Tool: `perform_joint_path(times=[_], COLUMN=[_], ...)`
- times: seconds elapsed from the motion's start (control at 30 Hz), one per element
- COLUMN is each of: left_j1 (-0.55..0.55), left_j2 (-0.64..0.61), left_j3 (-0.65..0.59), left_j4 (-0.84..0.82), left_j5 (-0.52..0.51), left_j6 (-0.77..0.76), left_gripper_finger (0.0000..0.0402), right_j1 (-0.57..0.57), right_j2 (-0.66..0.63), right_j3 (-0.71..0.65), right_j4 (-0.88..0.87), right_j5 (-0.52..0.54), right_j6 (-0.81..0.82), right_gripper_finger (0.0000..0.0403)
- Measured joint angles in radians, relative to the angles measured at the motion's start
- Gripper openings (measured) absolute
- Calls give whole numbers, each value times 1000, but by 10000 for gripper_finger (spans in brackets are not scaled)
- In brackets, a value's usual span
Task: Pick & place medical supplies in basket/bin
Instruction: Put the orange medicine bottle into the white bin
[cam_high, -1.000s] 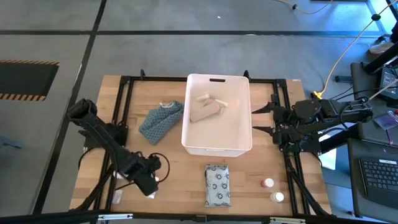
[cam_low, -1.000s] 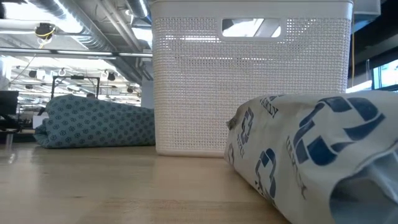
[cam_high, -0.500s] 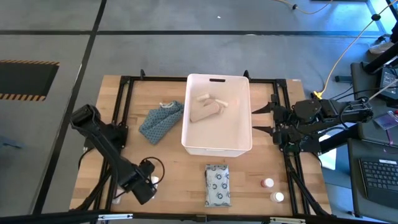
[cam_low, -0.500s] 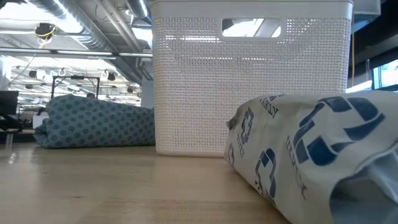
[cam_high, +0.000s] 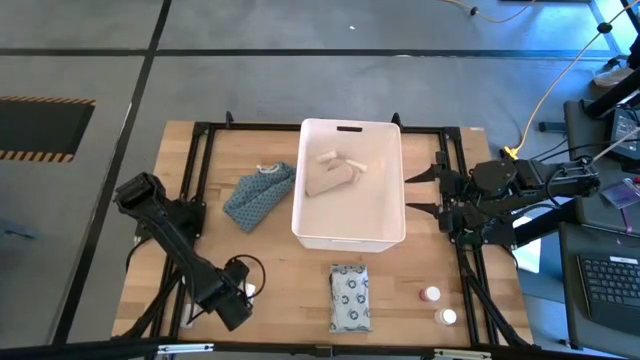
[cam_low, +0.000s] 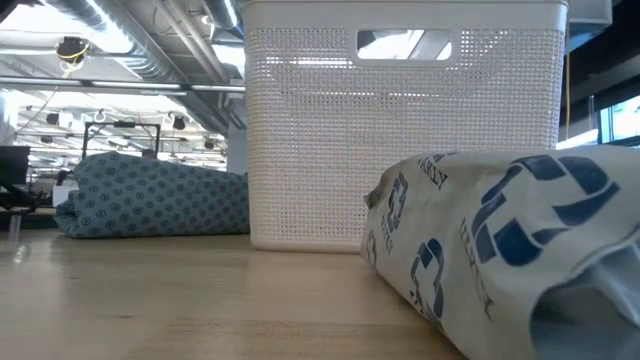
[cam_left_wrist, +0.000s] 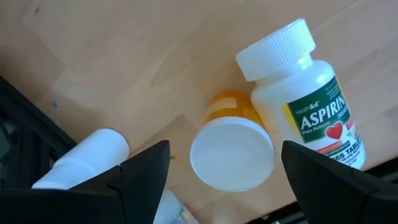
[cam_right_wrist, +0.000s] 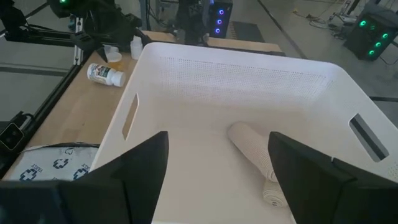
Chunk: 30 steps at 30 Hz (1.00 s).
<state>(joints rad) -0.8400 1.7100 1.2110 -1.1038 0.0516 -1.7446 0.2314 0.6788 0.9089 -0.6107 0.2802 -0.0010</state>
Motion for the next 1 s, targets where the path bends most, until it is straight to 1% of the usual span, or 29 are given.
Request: perform_joint_path(times=[0.13,0.27,0.47,0.6,1.0], left_j1=[-5,-10,-11,-15,-16], left_j2=[0,0,0,0,0], left_j3=[-10,-37,-73,-94,-96], left_j4=[11,13,87,142,140], left_j5=[-33,-22,-23,21,25], left_j6=[-5,-15,-15,-15,-15], left_gripper_finger=[301,301,301,301,299], right_j1=[0,0,0,0,0], right_j2=[1,7,28,43,59], right_j3=[0,0,0,0,0], right_j4=[0,-1,-5,-4,-4], right_j5=[0,0,-1,-2,-2], right_j6=[0,3,28,27,23], right_gripper_finger=[278,278,278,278,278])
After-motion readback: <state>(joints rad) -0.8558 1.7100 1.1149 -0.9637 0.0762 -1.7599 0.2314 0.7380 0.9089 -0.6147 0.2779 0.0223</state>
